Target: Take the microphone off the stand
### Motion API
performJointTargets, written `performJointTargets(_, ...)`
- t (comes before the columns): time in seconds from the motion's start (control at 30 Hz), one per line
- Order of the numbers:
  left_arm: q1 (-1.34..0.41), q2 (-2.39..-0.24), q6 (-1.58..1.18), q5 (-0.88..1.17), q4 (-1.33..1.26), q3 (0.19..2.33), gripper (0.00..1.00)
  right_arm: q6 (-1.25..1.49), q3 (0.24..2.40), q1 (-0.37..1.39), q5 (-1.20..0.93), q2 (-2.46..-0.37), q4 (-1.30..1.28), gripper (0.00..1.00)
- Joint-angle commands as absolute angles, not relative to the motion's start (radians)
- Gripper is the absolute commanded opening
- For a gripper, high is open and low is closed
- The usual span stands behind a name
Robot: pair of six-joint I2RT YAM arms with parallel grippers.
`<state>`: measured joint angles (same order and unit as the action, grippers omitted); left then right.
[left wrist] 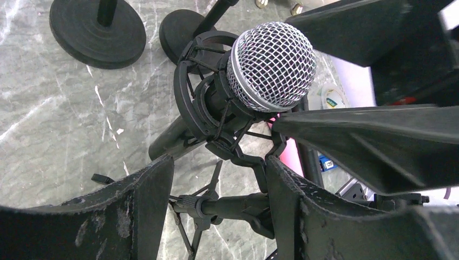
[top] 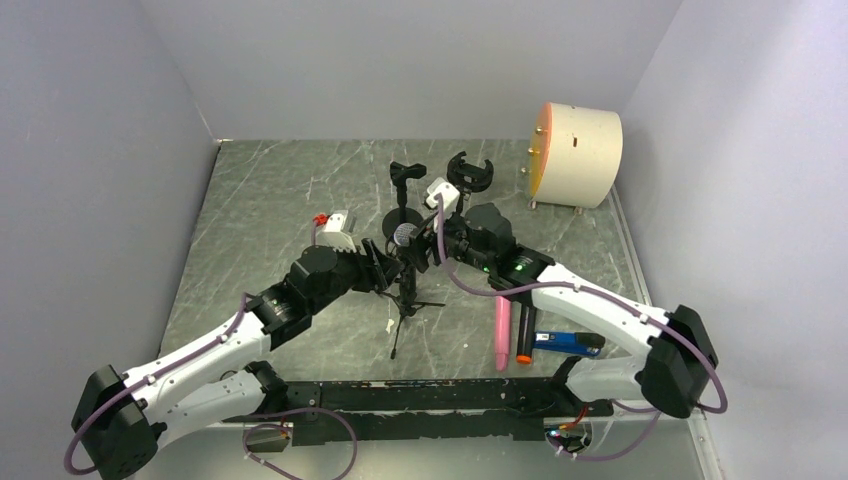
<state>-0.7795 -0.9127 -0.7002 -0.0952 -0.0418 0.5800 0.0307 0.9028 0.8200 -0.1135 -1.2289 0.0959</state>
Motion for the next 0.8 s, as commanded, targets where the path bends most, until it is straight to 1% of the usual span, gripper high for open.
performJointTargets(0.0, -0.777, -0.918, -0.676, -0.092, -0.002, 0.589, 0.67, 0.008, 0.947, 0.824, -0.128, -1.284, 0.191, 0.75)
performJointTargets(0.03, -0.777, -0.918, -0.675, -0.093, -0.002, 0.589, 0.66, 0.010, 0.944, 0.823, -0.122, -1.295, 0.205, 0.74)
performJointTargets(0.1, -0.777, -0.912, -0.675, -0.094, 0.023, 0.592, 0.66, 0.018, 0.954, 0.824, -0.120, -1.308, 0.203, 0.68)
performJointTargets(0.2, -0.776, -0.900, -0.670, -0.101, 0.039, 0.595, 0.66, 0.024, 0.948, 0.823, -0.124, -1.310, 0.224, 0.57)
performJointTargets(0.27, -0.776, -0.891, -0.666, -0.102, 0.041, 0.594, 0.66, 0.023, 0.943, 0.824, -0.138, -1.308, 0.231, 0.48)
performJointTargets(0.33, -0.776, -0.883, -0.668, -0.109, 0.044, 0.597, 0.66, 0.020, 0.946, 0.824, -0.137, -1.305, 0.223, 0.46)
performJointTargets(0.43, -0.777, -0.875, -0.653, -0.107, 0.052, 0.609, 0.66, 0.019, 0.957, 0.824, -0.123, -1.305, 0.199, 0.45)
performJointTargets(0.5, -0.776, -0.876, -0.647, -0.110, 0.066, 0.618, 0.66, 0.021, 0.963, 0.823, -0.116, -1.309, 0.186, 0.47)
performJointTargets(0.57, -0.777, -0.876, -0.644, -0.112, 0.069, 0.620, 0.66, 0.024, 0.970, 0.824, -0.119, -1.314, 0.175, 0.51)
performJointTargets(0.63, -0.777, -0.874, -0.643, -0.110, 0.064, 0.619, 0.66, 0.027, 0.975, 0.824, -0.120, -1.319, 0.170, 0.58)
performJointTargets(0.67, -0.776, -0.874, -0.642, -0.106, 0.061, 0.618, 0.66, 0.029, 0.977, 0.824, -0.120, -1.321, 0.171, 0.60)
performJointTargets(0.77, -0.776, -0.878, -0.644, -0.097, 0.060, 0.622, 0.66, 0.026, 0.980, 0.824, -0.121, -1.326, 0.173, 0.60)
